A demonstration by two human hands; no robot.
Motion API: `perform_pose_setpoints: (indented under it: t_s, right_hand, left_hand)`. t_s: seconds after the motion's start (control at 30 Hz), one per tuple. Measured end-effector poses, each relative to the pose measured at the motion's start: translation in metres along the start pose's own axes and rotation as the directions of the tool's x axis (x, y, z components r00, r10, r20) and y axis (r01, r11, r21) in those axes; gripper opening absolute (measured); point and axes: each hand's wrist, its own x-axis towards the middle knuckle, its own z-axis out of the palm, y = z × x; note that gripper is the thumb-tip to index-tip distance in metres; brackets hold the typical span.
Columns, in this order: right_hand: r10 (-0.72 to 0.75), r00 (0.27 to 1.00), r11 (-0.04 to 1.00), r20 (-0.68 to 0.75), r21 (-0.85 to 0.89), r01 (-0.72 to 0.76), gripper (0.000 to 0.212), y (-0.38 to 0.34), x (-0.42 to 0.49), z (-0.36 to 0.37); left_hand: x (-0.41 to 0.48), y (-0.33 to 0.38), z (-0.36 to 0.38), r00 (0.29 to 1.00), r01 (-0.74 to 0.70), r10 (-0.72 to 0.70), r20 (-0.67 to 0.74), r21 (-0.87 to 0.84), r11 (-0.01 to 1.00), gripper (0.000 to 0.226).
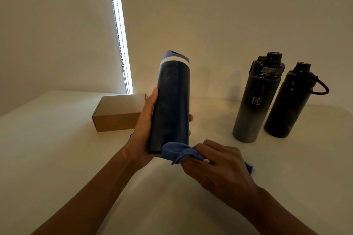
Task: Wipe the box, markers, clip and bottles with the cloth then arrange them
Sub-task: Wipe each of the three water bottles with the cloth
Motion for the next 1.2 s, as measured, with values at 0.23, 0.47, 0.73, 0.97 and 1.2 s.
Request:
perform_pose_setpoints:
  t_s: [0.23, 0.47, 0.73, 0.97, 1.2]
  right_hand:
    - [-0.380, 0.879, 0.838, -0.289, -0.510, 0.194, 0.024, 0.003, 0.001, -0.008]
    - [-0.284, 0.809, 0.857, -0.514, -0.515, -0.027, 0.041, 0.017, 0.001, -0.031]
    - [-0.156, 0.718, 0.890, -0.679, -0.413, -0.196, 0.048, 0.035, -0.001, -0.061]
    - [-0.216, 0.771, 0.910, -0.599, -0.409, -0.063, 0.047, 0.033, 0.000, -0.050]
    - [-0.236, 0.762, 0.888, -0.603, -0.452, -0.083, 0.042, 0.037, -0.001, -0.053]
  left_hand:
    - [-0.007, 0.005, 0.059, 0.948, -0.112, 0.134, -0.288, 0.091, 0.989, 0.083]
    - [-0.016, -0.004, 0.069, 0.872, 0.052, 0.259, -0.416, 0.605, 0.794, 0.047]
    - [-0.019, -0.006, 0.066, 0.930, 0.121, 0.155, -0.333, 0.677, 0.726, 0.113]
    - [-0.020, 0.001, 0.066, 0.925, 0.160, 0.154, -0.347, 0.724, 0.670, 0.101]
    - [-0.020, 0.011, 0.058, 0.922, 0.262, 0.078, -0.380, 0.757, 0.599, 0.052]
